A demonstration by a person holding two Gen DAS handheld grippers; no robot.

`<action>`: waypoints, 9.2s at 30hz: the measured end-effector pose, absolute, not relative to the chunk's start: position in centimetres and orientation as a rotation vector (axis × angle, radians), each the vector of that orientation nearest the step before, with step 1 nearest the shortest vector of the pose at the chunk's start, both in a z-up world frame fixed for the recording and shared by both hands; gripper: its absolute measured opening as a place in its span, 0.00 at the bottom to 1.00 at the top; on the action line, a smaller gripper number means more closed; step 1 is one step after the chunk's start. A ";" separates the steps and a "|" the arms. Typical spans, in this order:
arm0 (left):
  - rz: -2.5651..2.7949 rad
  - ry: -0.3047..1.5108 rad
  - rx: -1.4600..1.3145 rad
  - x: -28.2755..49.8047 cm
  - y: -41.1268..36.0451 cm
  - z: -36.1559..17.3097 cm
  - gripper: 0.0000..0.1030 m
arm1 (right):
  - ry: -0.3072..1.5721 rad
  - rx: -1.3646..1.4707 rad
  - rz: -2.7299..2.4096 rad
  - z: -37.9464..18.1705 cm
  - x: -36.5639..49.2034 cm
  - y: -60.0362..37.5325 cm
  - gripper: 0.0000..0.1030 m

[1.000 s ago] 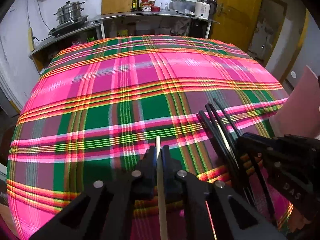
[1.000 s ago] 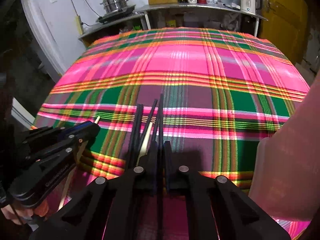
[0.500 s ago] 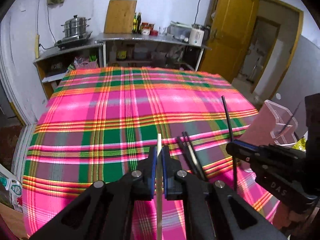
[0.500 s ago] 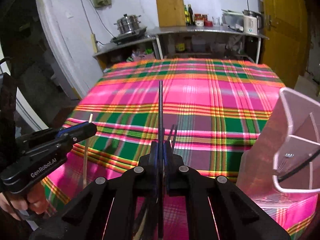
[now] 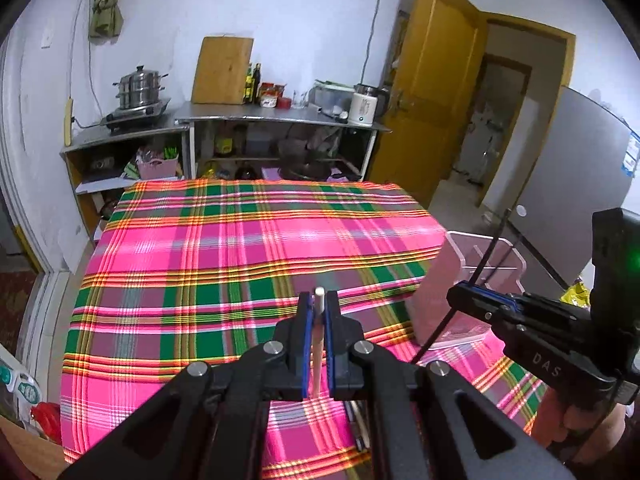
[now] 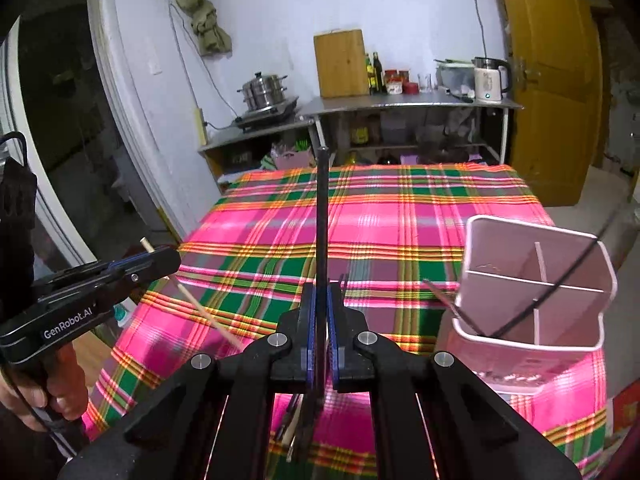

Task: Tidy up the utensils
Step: 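Lift both chopsticks upright and carry them over the pink holder, then open both tools to drop the chopsticks into the holder, then move both open tools back toward the remaining chopsticks on the cloth, then grasp a black chopstick with the left tool while the right tool grasps a black chopstick, then lift both chopsticks upright and carry them over the pink holder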

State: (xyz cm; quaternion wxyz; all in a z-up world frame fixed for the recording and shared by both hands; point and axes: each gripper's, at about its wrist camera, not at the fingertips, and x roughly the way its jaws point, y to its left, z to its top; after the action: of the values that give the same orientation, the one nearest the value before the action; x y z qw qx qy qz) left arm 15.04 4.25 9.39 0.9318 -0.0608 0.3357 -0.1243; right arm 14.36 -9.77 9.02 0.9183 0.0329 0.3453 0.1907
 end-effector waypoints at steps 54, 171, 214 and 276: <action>-0.521 0.759 -0.161 24.9 -11.1 9.8 0.06 | 0.636 0.236 0.151 10.4 16.9 -24.9 0.05; -0.290 0.900 -0.275 18.1 1.7 -4.3 0.50 | 0.996 0.045 0.380 -4.5 17.3 -9.1 0.05; -0.255 0.954 -0.056 21.9 -0.2 -6.3 0.22 | 0.995 -0.015 0.344 -4.5 20.3 -8.5 0.06; -0.469 0.663 -0.136 12.8 -3.7 12.0 0.06 | 0.616 0.113 0.330 12.7 9.2 -17.2 0.05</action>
State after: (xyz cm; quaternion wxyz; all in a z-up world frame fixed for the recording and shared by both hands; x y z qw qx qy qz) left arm 12.75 -3.70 12.05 0.9165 -0.0659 0.3221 -0.2279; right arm 9.20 -17.16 12.75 0.9379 0.0555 0.3017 0.1616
